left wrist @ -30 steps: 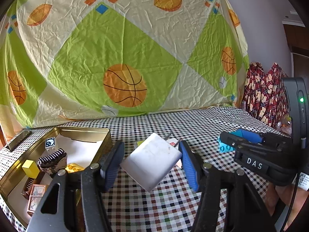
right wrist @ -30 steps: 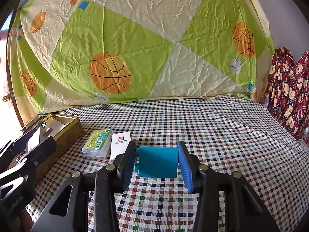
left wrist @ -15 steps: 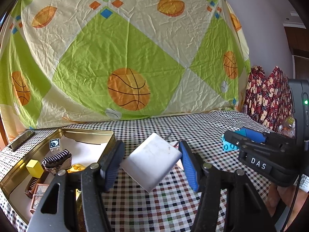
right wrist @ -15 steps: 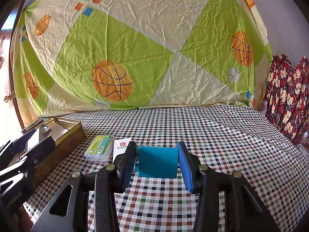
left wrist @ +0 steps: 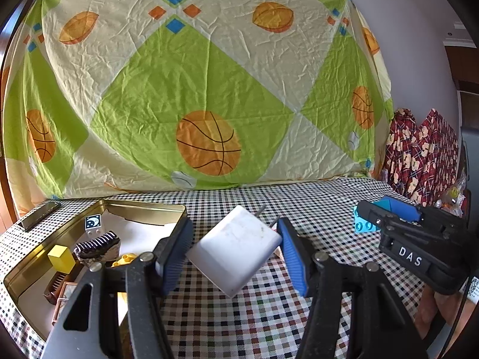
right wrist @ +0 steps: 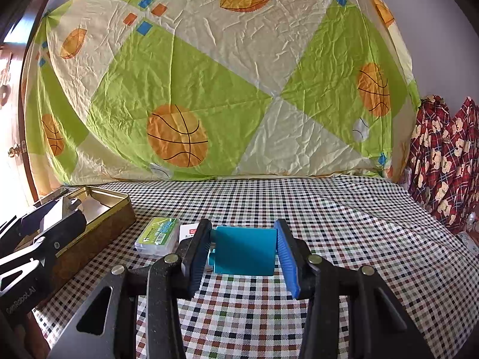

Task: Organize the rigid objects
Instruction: 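Carry the white block toward the tin with the left tool while the right tool carries the blue brick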

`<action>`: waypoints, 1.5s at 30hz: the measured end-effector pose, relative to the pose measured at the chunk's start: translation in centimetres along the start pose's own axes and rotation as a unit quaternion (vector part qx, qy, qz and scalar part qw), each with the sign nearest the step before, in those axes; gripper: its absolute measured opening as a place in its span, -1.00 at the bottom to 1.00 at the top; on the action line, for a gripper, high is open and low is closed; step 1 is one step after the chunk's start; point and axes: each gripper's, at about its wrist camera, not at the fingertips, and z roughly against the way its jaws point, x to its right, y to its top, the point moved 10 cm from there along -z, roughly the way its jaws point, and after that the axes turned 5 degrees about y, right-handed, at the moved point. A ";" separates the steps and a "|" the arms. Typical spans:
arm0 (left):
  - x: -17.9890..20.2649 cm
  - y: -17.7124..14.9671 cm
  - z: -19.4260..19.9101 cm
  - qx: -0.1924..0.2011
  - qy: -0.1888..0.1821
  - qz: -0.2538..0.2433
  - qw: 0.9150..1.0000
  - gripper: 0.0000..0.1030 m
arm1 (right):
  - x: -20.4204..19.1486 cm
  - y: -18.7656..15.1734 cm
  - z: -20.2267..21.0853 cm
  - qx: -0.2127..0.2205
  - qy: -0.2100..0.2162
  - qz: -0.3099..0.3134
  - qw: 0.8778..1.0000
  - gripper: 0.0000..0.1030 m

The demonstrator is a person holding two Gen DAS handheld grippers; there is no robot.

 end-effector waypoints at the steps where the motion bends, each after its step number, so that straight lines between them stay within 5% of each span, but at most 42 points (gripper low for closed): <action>1: -0.1 0.0 0.0 0.001 0.001 0.001 1.000 0.13 | -0.1 0.1 0.1 0.003 0.000 0.002 1.000 -0.11; 45: -5.0 -0.5 2.3 0.007 0.021 0.044 0.999 0.13 | -7.9 -0.6 0.5 -0.002 0.087 0.035 0.996 -0.11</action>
